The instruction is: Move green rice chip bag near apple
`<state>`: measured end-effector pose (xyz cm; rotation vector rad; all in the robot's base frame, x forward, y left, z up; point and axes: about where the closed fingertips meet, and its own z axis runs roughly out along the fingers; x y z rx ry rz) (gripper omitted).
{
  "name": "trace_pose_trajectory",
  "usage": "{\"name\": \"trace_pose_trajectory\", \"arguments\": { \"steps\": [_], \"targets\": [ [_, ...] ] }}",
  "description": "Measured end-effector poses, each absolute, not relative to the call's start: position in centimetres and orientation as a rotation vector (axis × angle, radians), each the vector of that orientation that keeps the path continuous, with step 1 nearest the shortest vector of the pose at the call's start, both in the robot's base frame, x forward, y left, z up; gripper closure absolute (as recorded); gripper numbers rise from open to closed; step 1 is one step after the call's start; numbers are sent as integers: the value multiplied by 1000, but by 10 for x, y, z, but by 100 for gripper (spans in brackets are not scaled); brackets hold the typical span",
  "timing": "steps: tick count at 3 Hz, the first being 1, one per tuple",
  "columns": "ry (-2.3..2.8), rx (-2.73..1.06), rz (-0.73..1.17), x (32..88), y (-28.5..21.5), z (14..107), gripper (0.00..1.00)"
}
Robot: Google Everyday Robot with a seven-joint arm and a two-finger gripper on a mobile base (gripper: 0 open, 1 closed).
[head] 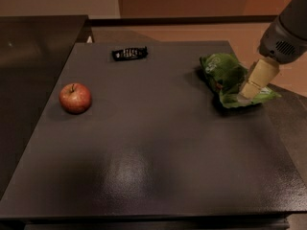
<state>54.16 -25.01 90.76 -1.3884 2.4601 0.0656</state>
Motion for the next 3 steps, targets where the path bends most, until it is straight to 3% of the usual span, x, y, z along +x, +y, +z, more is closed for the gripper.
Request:
{"name": "trace_pose_trajectory", "arguments": {
  "steps": [2,3],
  "targets": [
    [2603,-1106,60,580,-270,870,0],
    [2646,-1020,99,595,-273,856,18]
  ]
}}
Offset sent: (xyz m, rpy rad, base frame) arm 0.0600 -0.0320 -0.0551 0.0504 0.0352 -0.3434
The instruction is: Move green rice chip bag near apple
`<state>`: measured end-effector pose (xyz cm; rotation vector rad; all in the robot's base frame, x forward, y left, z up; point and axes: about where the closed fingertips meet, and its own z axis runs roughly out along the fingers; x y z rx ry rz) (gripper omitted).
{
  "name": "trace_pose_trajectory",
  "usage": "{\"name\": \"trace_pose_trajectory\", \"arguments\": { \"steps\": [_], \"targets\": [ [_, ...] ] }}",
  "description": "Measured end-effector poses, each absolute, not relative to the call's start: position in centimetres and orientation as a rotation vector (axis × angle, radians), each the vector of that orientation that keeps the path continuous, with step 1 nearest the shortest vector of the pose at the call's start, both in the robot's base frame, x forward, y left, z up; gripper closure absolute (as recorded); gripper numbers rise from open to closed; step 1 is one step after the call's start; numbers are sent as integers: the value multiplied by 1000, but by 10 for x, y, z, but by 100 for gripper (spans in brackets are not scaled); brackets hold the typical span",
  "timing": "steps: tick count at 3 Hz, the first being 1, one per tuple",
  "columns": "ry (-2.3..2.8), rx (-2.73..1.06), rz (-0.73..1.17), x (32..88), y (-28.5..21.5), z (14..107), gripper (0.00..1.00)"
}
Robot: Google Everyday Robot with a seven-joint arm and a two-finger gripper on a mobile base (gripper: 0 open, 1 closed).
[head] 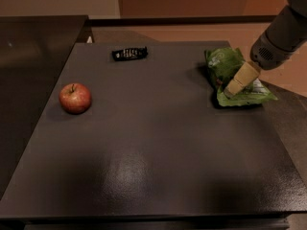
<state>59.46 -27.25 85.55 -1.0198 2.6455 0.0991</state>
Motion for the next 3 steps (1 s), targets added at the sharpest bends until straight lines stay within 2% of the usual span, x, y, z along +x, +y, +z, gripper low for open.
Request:
{"name": "trace_pose_trajectory", "arguments": {
  "steps": [3],
  "targets": [
    [2657,-1008,174,607,-260,847,88]
  ]
}}
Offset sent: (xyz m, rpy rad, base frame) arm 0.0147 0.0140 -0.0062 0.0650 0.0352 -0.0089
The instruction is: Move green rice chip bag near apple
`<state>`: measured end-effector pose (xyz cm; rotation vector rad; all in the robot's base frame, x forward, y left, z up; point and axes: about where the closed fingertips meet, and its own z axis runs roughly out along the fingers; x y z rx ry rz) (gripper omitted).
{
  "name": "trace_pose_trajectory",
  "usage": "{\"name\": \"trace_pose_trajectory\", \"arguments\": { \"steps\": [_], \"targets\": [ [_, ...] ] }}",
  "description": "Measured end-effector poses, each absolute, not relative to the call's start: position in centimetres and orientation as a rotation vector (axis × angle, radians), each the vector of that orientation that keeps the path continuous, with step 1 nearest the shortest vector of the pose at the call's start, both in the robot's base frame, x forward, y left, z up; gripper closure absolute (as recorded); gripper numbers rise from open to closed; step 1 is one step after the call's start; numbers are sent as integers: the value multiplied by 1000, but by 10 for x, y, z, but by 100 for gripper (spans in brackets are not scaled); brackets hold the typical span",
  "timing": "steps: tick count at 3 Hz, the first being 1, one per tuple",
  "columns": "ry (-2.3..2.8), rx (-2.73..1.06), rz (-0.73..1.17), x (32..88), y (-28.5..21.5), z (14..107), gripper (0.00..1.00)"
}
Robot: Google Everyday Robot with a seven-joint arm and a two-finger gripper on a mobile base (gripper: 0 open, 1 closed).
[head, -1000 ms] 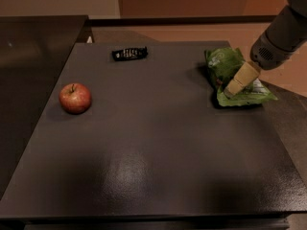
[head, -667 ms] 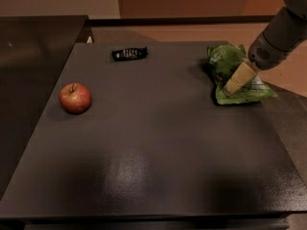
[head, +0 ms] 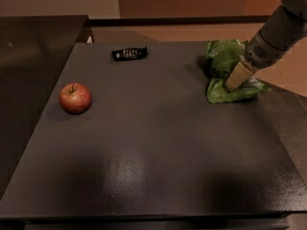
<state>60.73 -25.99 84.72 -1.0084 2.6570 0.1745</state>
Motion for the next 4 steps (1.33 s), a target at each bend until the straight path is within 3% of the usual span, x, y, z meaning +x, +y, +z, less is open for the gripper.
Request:
{"name": "trace_pose_trajectory", "arguments": {
  "steps": [1,4],
  "targets": [
    [2597,-1124,209,604,-235,860,100],
    [2373,-1453,435,575,-140,896,100]
  ]
}}
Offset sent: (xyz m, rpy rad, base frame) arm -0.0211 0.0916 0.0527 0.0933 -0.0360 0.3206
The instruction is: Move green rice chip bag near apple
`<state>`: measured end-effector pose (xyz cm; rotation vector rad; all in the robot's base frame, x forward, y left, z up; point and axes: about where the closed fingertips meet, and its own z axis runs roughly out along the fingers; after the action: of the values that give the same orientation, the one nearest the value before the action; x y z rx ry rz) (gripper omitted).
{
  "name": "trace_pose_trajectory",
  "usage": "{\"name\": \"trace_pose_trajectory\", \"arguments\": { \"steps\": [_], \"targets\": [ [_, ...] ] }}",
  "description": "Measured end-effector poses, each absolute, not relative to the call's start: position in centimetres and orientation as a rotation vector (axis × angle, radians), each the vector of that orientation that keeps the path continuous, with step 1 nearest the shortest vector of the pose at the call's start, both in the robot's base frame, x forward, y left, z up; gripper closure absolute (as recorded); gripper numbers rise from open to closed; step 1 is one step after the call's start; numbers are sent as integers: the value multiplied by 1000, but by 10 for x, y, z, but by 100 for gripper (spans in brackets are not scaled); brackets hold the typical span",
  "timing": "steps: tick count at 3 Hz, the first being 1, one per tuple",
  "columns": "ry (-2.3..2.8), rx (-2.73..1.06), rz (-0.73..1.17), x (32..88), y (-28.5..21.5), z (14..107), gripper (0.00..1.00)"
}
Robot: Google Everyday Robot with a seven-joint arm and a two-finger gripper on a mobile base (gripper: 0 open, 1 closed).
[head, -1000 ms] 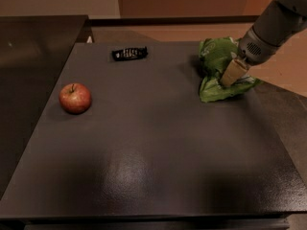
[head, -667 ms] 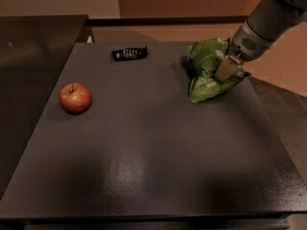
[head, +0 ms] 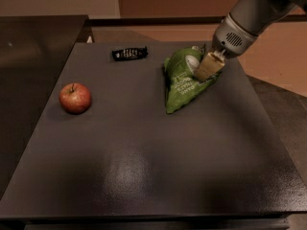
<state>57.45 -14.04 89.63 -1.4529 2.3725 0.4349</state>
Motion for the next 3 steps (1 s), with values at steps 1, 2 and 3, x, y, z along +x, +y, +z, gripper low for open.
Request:
{"name": "trace_pose_trajectory", "arguments": {
  "steps": [1,2,3],
  "targets": [
    [2303,-1563,534,553,-107,898,100],
    [2226,-1658,613,541,-75,898,100],
    [2167,-1724,678,534,-48,895,100]
  ]
}}
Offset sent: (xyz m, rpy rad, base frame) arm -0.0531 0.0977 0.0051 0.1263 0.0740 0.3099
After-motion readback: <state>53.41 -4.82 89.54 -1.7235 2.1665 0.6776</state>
